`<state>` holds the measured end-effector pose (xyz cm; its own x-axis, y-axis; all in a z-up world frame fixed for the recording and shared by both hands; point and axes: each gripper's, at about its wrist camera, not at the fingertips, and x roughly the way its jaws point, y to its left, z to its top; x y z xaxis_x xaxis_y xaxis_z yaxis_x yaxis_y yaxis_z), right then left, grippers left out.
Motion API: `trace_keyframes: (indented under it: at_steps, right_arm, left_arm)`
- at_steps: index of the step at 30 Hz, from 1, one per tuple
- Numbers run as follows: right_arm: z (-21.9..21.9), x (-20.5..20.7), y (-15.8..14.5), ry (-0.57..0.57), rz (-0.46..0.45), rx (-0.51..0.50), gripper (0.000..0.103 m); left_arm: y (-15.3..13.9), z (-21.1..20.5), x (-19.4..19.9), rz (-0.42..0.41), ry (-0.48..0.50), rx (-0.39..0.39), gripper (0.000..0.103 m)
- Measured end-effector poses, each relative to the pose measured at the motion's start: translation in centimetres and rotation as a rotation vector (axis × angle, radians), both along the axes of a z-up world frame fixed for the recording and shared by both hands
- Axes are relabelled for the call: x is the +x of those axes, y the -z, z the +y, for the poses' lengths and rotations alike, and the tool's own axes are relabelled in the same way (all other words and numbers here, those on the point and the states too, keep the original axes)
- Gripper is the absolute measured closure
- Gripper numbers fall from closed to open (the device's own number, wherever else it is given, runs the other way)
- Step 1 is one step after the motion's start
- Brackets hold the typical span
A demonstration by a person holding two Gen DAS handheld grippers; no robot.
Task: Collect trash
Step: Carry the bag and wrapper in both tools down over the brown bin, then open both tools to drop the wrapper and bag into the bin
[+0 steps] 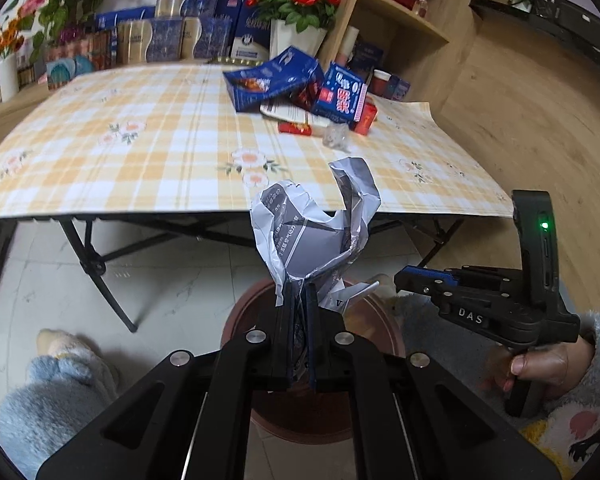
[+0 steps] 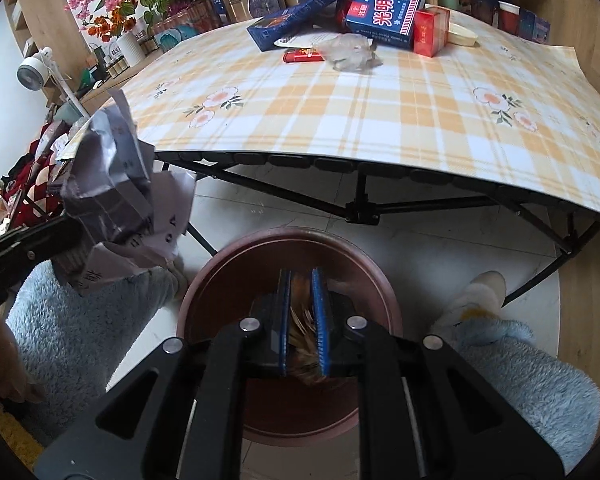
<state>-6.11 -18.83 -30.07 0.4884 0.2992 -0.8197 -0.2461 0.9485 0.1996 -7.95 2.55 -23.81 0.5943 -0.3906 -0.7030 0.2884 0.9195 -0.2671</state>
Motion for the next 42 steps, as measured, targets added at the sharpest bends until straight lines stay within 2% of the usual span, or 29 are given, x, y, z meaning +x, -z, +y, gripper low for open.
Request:
trace_keyframes:
  at_steps: [2, 3, 4, 7, 9, 12, 22, 23, 25, 26, 27, 28, 30, 33, 36, 42]
  right_arm:
    - [-0.3, 0.0, 0.0, 0.02, -0.005, -0.003, 0.082]
    - [-0.5, 0.1, 0.0, 0.029, -0.009, -0.002, 0.066]
    - [-0.7, 0.0, -0.1, 0.044, -0.017, -0.004, 0.044]
    - [-1.1, -0.1, -0.3, 0.071, -0.039, -0.013, 0.02]
    - [-1.3, -0.1, -0.3, 0.087, -0.043, -0.02, 0.01]
    - [-1.5, 0.0, -0.2, 0.1, -0.035, -0.02, 0.006]
    - [-2.1, 0.0, -0.2, 0.138, -0.027, -0.024, 0.006]
    - [-2.1, 0.0, -0.2, 0.137, -0.026, -0.024, 0.006]
    - [-2.1, 0.0, -0.2, 0.136, -0.024, -0.025, 0.006]
    - [-2.1, 0.0, -0.1, 0.134, -0.022, -0.026, 0.006]
    - [-2.0, 0.0, -0.1, 0.133, -0.021, -0.028, 0.006]
    - [-2.0, 0.0, -0.1, 0.132, -0.02, -0.029, 0.006]
    - [-1.9, 0.0, 0.0, 0.13, -0.018, -0.031, 0.006]
    - [-1.8, 0.1, 0.1, 0.129, -0.014, -0.032, 0.006]
    - [-1.8, 0.2, 0.2, 0.127, -0.009, -0.034, 0.006]
    - [-1.6, 0.3, 0.3, 0.122, -0.003, -0.04, 0.006]
  left_arm:
    - [0.5, 0.1, 0.3, 0.017, -0.002, -0.008, 0.098]
    - [0.7, 0.0, 0.4, 0.029, -0.002, -0.007, 0.098]
    - [1.1, 0.0, 0.6, 0.043, -0.001, -0.006, 0.098]
    - [1.6, -0.2, 0.8, 0.062, 0.005, -0.001, 0.098]
    - [2.0, -0.3, 0.9, 0.075, 0.01, 0.005, 0.098]
    - [2.3, -0.5, 1.0, 0.09, 0.018, 0.013, 0.097]
    - [3.1, -1.5, 1.3, 0.122, 0.055, 0.032, 0.095]
    - [3.1, -1.5, 1.3, 0.124, 0.063, 0.029, 0.091]
    - [3.0, -1.6, 1.2, 0.118, 0.067, 0.024, 0.076]
    - [2.9, -1.6, 1.2, 0.113, 0.064, 0.022, 0.062]
    - [2.8, -1.5, 1.2, 0.107, 0.059, 0.02, 0.053]
    - [2.7, -1.4, 1.2, 0.101, 0.048, 0.019, 0.051]
    - [2.7, -1.1, 1.3, 0.099, 0.021, 0.02, 0.038]
    - [2.6, -0.6, 1.4, 0.095, -0.031, 0.035, 0.024]
    - [2.5, 0.0, 1.5, 0.091, -0.075, 0.047, 0.016]
    - [2.3, 0.7, 1.6, 0.087, -0.119, 0.06, 0.012]
